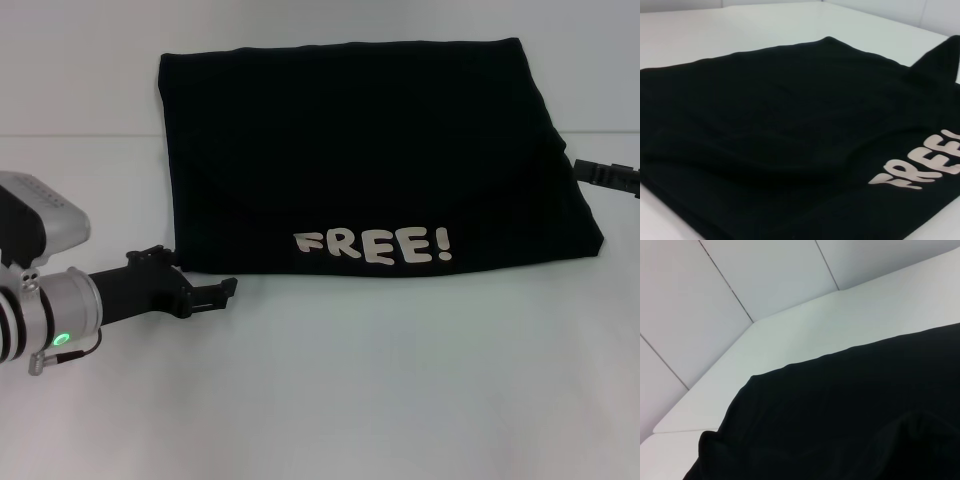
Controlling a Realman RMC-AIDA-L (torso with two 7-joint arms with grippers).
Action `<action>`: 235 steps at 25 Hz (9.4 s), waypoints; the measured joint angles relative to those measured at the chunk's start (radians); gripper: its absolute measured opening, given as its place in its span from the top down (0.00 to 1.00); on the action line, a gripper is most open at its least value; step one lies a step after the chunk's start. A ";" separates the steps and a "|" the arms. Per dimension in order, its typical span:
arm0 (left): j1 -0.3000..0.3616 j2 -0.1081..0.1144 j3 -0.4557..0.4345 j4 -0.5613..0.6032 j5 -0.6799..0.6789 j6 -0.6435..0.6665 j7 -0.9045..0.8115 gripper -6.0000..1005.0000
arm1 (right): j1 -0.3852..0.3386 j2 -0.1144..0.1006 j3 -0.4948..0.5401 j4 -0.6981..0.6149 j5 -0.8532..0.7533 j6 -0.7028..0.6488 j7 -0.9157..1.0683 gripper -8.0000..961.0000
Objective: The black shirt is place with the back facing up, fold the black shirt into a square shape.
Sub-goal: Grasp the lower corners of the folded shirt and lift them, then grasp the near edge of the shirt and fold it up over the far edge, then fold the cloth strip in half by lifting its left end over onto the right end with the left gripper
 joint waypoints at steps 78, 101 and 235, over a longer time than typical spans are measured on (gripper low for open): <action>-0.027 0.010 0.041 0.073 0.043 0.007 -0.072 0.98 | 0.058 0.012 -0.331 0.075 -0.191 0.351 0.175 0.89; 0.161 0.017 -0.158 0.301 0.099 0.600 -0.190 0.97 | -0.291 0.072 -0.091 -0.120 0.000 -0.150 -0.095 0.94; -0.065 0.042 -0.088 0.233 0.257 0.146 -0.565 0.37 | -0.069 -0.083 -0.218 0.004 0.186 0.130 0.265 0.26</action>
